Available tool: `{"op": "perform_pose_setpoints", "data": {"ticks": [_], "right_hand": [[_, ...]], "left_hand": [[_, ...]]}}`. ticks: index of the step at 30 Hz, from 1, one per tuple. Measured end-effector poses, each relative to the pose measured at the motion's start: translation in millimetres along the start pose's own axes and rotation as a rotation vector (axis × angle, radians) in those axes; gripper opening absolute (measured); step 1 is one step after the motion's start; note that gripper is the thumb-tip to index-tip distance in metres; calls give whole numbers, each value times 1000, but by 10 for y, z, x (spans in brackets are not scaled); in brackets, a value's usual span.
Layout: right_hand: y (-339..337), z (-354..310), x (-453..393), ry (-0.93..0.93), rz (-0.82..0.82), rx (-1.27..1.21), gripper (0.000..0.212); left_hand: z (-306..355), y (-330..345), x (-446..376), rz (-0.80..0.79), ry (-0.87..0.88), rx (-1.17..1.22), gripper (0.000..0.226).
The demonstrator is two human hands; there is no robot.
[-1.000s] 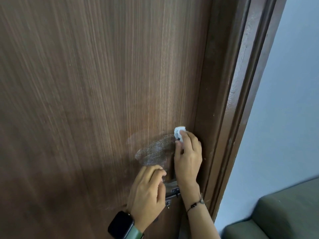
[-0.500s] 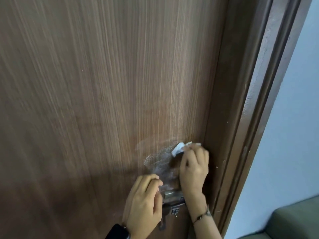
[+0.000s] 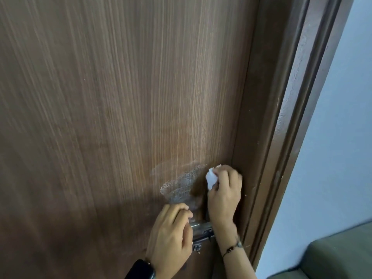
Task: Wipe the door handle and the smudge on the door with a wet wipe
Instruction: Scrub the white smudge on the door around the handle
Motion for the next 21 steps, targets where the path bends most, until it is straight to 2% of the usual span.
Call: {"op": "perform_pose_setpoints", "data": {"ticks": [4,6,9,12,15,18,21], "right_hand": [[138,-36,298,-127,-91,43,9],[50,5,196,-140,-118,2,16],[-208,-20,-120,-95,8,-98,17],[-143,-203,-221,-116,22,-82,16],[106,-353,167,-253,-104,37,13],[178,-312,418,-341,-270,41,13],[-18,-258,116,-250,-139,-42,11]], "left_hand": [[-41,-26,9,5,-5,-6,18],[-50,-53,-23,13,-11,-27,19],[-30,-102,-114,30,-16,-33,20],[-17,-133,-173,46,-13,-49,21],[-64,-167,-174,72,-25,-31,20],[-99,-175,-160,76,-35,-42,21],[-111,-190,-163,75,-49,-45,23]]}}
Point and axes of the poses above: each hand's wrist, its own x-axis away from the middle knuckle, its own y-axis out of the palm, z = x × y, the point moved 7 cm from there along -x, towards the middle knuckle, and after that the axes turned 13 degrees about -z, right-handed, at the moved point
